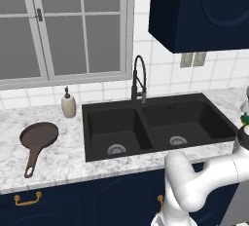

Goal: Pick the pan and sponge and place them into the sink. Then turn on the water.

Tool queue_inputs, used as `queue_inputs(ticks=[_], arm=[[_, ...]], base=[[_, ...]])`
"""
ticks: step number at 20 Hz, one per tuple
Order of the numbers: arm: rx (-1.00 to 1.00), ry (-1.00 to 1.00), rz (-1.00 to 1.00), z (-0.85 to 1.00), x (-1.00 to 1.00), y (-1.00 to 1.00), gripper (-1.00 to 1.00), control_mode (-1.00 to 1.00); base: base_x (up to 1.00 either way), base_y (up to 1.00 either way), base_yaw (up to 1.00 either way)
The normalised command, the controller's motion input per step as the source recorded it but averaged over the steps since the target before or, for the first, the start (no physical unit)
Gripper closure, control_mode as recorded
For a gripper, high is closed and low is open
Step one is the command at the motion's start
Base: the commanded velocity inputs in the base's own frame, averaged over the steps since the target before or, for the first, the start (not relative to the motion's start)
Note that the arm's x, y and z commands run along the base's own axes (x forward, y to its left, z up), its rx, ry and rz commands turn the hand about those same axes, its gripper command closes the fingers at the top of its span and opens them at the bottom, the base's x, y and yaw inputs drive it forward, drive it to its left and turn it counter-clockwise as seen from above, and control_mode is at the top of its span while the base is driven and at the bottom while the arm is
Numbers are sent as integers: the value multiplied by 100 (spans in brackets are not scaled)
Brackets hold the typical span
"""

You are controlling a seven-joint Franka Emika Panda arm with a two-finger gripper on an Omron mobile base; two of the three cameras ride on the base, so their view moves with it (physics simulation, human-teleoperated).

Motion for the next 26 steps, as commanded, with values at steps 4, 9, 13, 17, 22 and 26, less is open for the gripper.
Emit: queue_inputs(ticks=[4, 9, 13, 17, 22, 26], arm=[[-1, -1, 0, -39, 0, 16, -100, -100], [-2, -1, 0, -28, 0, 20, -100, -100], [0, 0, 0, -19, 0, 12, -100, -100], [-1, 0, 0, -30, 0, 0, -100, -100], [-1, 0, 0, -50, 0, 4, -100, -100], [-5, 0, 0, -59, 0, 24, -100, -100]], base=[[0, 0, 0], [0, 0, 0], [0, 0, 0], [0, 0, 0], [0, 0, 0], [0, 0, 0]])
